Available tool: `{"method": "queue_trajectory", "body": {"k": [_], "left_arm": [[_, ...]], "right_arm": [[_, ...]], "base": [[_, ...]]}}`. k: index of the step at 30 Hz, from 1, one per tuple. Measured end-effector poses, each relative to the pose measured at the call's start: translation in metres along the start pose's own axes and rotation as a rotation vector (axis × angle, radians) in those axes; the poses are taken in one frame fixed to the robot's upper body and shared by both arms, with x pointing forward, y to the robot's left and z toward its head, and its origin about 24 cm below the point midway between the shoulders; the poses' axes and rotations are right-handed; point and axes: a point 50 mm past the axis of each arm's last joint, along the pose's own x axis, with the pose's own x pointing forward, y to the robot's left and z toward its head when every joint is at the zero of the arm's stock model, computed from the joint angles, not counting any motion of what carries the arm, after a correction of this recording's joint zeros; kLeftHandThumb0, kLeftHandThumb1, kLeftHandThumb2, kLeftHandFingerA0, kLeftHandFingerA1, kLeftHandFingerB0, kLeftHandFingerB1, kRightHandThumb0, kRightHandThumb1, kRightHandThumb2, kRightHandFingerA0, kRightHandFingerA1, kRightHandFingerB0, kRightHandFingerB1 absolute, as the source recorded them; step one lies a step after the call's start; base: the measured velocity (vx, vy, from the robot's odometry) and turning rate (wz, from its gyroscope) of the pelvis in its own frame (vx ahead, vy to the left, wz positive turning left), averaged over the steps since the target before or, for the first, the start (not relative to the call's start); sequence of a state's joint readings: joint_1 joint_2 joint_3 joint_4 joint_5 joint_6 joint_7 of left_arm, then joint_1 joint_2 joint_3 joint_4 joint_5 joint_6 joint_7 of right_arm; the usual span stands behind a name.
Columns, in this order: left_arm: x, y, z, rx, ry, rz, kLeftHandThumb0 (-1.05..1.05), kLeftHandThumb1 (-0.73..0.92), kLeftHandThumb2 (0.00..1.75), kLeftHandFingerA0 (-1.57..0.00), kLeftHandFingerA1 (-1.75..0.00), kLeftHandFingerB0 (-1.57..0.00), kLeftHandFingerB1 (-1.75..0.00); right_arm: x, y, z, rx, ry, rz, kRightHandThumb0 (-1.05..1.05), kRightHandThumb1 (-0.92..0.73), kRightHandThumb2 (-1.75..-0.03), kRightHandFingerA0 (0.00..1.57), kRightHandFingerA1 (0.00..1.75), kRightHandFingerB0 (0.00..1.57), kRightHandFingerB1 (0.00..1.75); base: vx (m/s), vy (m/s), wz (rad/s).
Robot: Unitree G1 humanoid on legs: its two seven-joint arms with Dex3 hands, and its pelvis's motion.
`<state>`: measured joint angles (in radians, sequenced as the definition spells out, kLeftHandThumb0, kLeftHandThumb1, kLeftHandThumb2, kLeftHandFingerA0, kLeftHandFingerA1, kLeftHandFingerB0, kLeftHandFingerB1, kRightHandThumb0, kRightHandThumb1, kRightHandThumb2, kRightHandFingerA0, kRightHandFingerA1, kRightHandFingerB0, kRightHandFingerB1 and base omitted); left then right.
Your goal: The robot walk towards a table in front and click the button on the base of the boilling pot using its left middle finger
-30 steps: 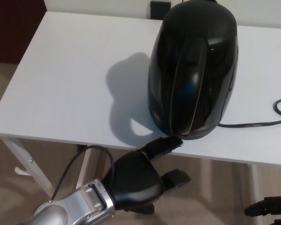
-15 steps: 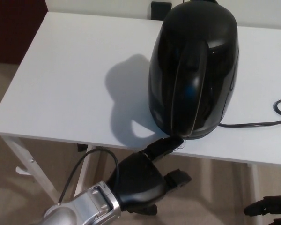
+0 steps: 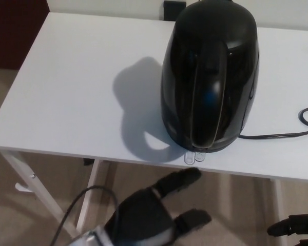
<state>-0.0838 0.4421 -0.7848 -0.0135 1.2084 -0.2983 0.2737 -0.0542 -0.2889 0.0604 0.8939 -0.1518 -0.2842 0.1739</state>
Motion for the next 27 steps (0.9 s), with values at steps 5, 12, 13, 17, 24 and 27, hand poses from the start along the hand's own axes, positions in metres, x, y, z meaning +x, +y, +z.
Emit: {"method": "queue_trajectory", "body": {"k": [5, 12, 13, 17, 24, 27], "left_arm": [[-0.022, 0.011, 0.010, -0.022, -0.014, 0.033, -0.61, 0.63, 0.59, -0.33, -0.32, -0.28, -0.29], [-0.065, -0.001, 0.020, -0.114, 0.047, -0.043, -0.60, 0.67, 0.61, -0.28, -0.31, -0.25, -0.29], [-0.070, -0.010, 0.020, -0.133, 0.069, -0.079, -0.62, 0.70, 0.62, -0.28, -0.31, -0.26, -0.29], [-0.089, -0.043, 0.013, -0.219, 0.182, -0.206, -0.52, 0.63, 0.59, -0.29, -0.32, -0.25, -0.30], [-0.114, -0.083, -0.009, -0.359, 0.433, -0.329, -0.45, 0.64, 0.60, -0.26, -0.31, -0.19, -0.29], [-0.127, -0.096, -0.022, -0.413, 0.557, -0.371, -0.46, 0.65, 0.61, -0.26, -0.31, -0.19, -0.28]], "right_arm": [[-0.001, 0.000, -0.003, 0.005, 0.005, 0.005, -0.30, -0.40, -0.54, 1.01, 0.58, 0.92, 0.57], [-0.003, 0.004, -0.011, 0.000, 0.038, 0.013, -0.29, -0.40, -0.54, 1.03, 0.56, 0.87, 0.55], [-0.003, 0.004, -0.011, -0.003, 0.038, 0.014, -0.29, -0.40, -0.54, 1.03, 0.56, 0.86, 0.55], [-0.004, 0.007, -0.012, -0.010, 0.044, 0.018, -0.27, -0.40, -0.52, 1.02, 0.55, 0.84, 0.53], [-0.004, 0.010, -0.013, -0.007, 0.046, 0.024, -0.25, -0.39, -0.53, 0.96, 0.54, 0.83, 0.53], [-0.004, 0.010, -0.013, -0.007, 0.046, 0.022, -0.25, -0.40, -0.52, 0.91, 0.53, 0.77, 0.51]], "base": [[0.00, 0.000, 0.00], [0.00, 0.000, 0.00], [0.00, 0.000, 0.00], [0.00, 0.000, 0.00], [0.00, 0.000, 0.00], [0.00, 0.000, 0.00]]}}
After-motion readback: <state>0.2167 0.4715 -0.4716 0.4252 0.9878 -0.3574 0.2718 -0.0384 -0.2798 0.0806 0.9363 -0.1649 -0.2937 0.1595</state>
